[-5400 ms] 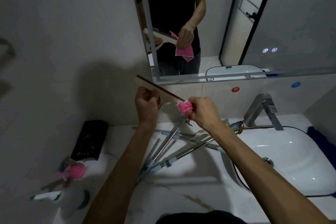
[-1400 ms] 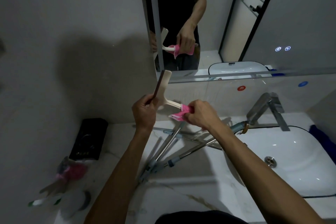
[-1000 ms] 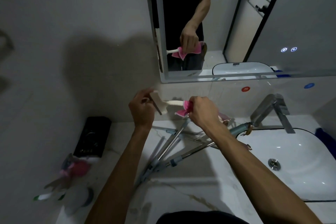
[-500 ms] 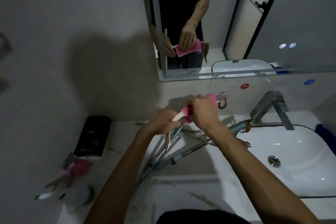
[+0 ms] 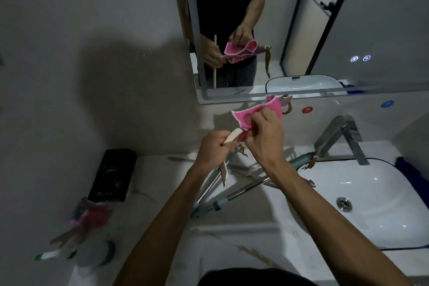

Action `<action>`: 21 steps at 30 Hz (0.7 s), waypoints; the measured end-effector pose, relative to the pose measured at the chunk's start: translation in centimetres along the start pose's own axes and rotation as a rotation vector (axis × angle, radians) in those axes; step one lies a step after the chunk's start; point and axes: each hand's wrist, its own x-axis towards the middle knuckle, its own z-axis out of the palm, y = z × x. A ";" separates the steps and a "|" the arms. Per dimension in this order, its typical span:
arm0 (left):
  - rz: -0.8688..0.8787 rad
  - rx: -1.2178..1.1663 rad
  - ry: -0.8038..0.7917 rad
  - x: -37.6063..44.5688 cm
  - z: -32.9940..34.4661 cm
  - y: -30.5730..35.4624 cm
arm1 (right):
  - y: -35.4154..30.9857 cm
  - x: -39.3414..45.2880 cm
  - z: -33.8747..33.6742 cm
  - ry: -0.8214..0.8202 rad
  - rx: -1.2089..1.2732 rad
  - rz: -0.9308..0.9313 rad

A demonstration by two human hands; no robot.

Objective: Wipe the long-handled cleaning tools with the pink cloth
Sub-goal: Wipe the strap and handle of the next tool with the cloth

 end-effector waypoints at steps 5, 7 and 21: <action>-0.041 -0.066 0.112 0.0 0.7 0.7 | -0.5 -0.1 -0.1 -0.134 0.226 0.292; -0.028 -0.076 0.181 0.1 0.9 1.0 | -0.3 -0.1 -0.2 -0.174 0.534 0.475; -0.069 0.026 0.423 0.7 1.0 0.6 | -2.0 1.8 -0.8 -0.237 1.490 0.863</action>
